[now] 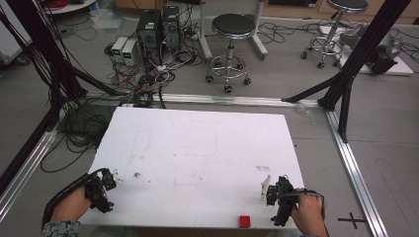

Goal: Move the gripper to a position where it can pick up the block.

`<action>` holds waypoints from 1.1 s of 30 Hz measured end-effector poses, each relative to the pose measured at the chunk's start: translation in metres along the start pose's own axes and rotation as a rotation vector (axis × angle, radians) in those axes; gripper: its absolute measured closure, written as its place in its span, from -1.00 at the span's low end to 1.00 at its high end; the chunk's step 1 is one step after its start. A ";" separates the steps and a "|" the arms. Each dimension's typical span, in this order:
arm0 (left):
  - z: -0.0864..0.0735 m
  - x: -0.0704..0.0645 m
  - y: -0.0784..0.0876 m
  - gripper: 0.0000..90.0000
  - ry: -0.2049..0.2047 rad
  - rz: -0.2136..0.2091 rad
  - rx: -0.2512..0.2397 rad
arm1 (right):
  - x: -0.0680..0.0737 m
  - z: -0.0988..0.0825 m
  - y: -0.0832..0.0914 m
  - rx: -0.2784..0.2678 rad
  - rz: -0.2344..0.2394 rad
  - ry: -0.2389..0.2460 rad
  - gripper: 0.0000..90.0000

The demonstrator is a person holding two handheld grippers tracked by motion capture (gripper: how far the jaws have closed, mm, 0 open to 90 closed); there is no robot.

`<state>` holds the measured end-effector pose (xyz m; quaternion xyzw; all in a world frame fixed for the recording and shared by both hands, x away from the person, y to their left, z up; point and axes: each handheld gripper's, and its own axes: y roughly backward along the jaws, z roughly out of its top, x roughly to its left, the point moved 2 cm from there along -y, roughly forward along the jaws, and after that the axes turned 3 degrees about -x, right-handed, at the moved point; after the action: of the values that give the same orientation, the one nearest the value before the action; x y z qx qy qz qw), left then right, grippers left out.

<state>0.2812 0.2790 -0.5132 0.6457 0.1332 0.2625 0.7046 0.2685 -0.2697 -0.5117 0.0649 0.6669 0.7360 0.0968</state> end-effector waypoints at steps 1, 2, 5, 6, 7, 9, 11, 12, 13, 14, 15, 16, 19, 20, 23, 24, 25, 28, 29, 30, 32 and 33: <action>0.000 0.000 0.000 -0.57 0.000 0.000 0.000 | 0.000 0.000 0.000 0.000 0.000 0.000 -0.98; 0.000 0.000 0.000 -0.57 -0.001 0.000 0.000 | 0.002 0.001 0.000 -0.002 0.002 0.010 -0.98; 0.000 0.000 0.001 -0.57 0.001 0.001 -0.001 | 0.007 0.005 0.000 -0.001 -0.007 0.020 -0.98; 0.000 0.000 0.001 -0.57 0.002 0.002 0.000 | 0.009 0.007 0.000 -0.004 -0.007 0.031 -0.98; 0.000 -0.001 0.001 -0.57 0.008 0.008 -0.005 | 0.012 0.008 0.000 -0.004 -0.008 0.037 -0.98; 0.001 -0.001 0.001 -0.57 0.007 0.006 -0.005 | 0.018 0.012 -0.001 -0.006 -0.001 0.051 -0.98; 0.001 0.000 0.002 -0.57 0.004 0.008 -0.007 | 0.026 0.018 -0.001 -0.001 -0.003 0.068 -0.98; 0.001 0.000 0.002 -0.57 0.003 0.009 -0.006 | 0.028 0.020 -0.001 -0.001 -0.005 0.080 -0.98; 0.001 0.000 0.002 -0.57 0.003 0.009 -0.006 | 0.030 0.022 -0.001 -0.001 -0.010 0.084 -0.98; 0.002 -0.001 0.002 -0.57 0.002 0.005 -0.007 | 0.032 0.024 0.000 0.001 -0.011 0.086 -0.98; 0.002 -0.001 0.002 -0.57 0.002 0.005 -0.008 | 0.033 0.026 -0.001 0.000 -0.008 0.099 -0.98; 0.002 -0.001 0.002 -0.57 0.003 0.004 -0.008 | 0.035 0.029 0.000 0.002 -0.009 0.104 -0.98; 0.002 -0.001 0.002 -0.57 -0.001 0.006 -0.007 | 0.038 0.033 0.000 0.008 -0.008 0.113 -0.98; 0.003 -0.001 0.001 -0.57 -0.002 0.006 -0.007 | 0.041 0.036 -0.001 0.013 -0.006 0.122 -0.98; 0.003 -0.002 0.001 -0.57 -0.003 0.004 -0.007 | 0.045 0.040 -0.002 0.007 -0.002 0.132 -0.98; 0.003 -0.002 0.001 -0.57 -0.003 0.004 -0.007 | 0.046 0.042 -0.002 0.003 0.002 0.139 -0.98; 0.003 -0.002 0.001 -0.57 -0.003 0.002 -0.008 | 0.048 0.043 -0.003 0.005 0.000 0.140 -0.98; 0.003 -0.002 0.000 -0.57 -0.003 0.000 -0.008 | 0.049 0.046 -0.006 0.007 -0.002 0.145 -0.98; 0.003 -0.002 0.000 -0.57 -0.003 0.000 -0.007 | 0.051 0.049 -0.008 0.002 0.007 0.150 -0.98; 0.003 -0.002 0.000 -0.57 -0.003 0.000 -0.007 | 0.052 0.051 -0.009 -0.002 0.009 0.148 -0.98; 0.003 -0.002 0.000 -0.57 -0.003 0.000 -0.008 | 0.052 0.053 -0.010 -0.007 0.013 0.147 -0.98; 0.004 -0.002 0.000 -0.57 -0.003 0.001 -0.007 | 0.053 0.057 -0.012 -0.012 0.017 0.147 -0.98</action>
<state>0.2814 0.2751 -0.5129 0.6437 0.1309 0.2620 0.7070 0.2303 -0.2007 -0.5198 0.0159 0.6672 0.7435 0.0416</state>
